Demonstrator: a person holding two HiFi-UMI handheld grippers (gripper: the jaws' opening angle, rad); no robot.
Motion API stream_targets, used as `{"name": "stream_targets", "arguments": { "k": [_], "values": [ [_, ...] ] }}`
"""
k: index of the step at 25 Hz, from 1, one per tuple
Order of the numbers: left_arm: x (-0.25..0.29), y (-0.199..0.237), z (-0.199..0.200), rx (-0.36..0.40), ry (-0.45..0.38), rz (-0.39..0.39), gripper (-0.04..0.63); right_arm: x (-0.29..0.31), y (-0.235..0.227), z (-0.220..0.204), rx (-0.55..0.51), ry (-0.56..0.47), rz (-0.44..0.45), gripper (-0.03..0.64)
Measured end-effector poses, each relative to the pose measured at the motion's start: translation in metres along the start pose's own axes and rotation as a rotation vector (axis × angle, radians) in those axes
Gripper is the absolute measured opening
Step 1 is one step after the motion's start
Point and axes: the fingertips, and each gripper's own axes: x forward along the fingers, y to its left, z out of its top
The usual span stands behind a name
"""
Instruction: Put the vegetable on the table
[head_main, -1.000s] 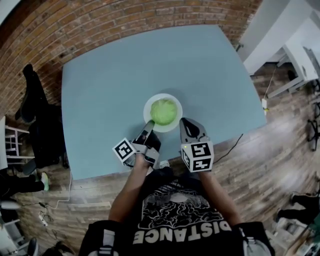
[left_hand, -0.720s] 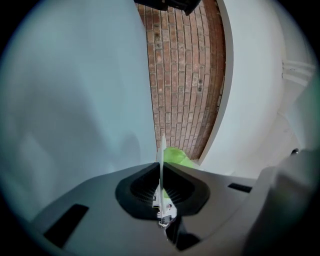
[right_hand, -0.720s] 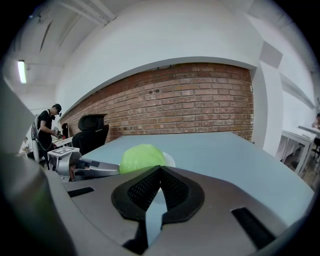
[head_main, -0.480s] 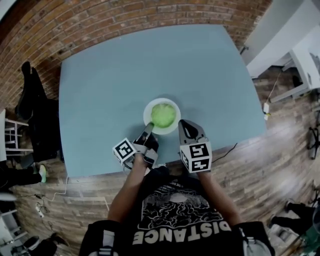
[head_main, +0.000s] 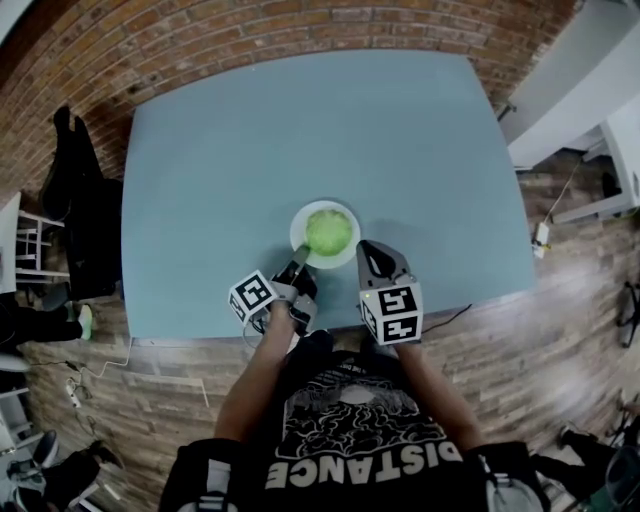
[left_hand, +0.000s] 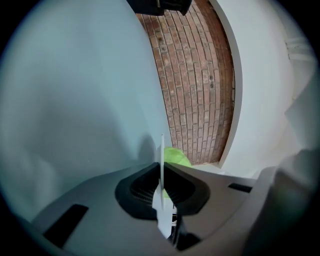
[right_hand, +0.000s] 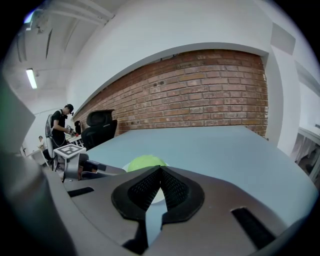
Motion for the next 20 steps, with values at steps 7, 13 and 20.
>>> {"name": "stream_targets", "arguments": {
  "k": [7,13,20],
  "values": [
    [0.006,0.007,0.0,0.001,-0.031,0.041,0.026,0.005,-0.008,-0.002,-0.009,0.013,0.038,0.008],
    [0.006,0.015,0.001,-0.054,-0.05,0.076,0.026,0.008,-0.006,-0.002,-0.016,0.009,0.071,0.008],
    [0.006,0.018,0.004,-0.041,-0.049,0.13,0.04,0.007,-0.003,-0.005,-0.012,0.014,0.097,0.008]
  ]
}}
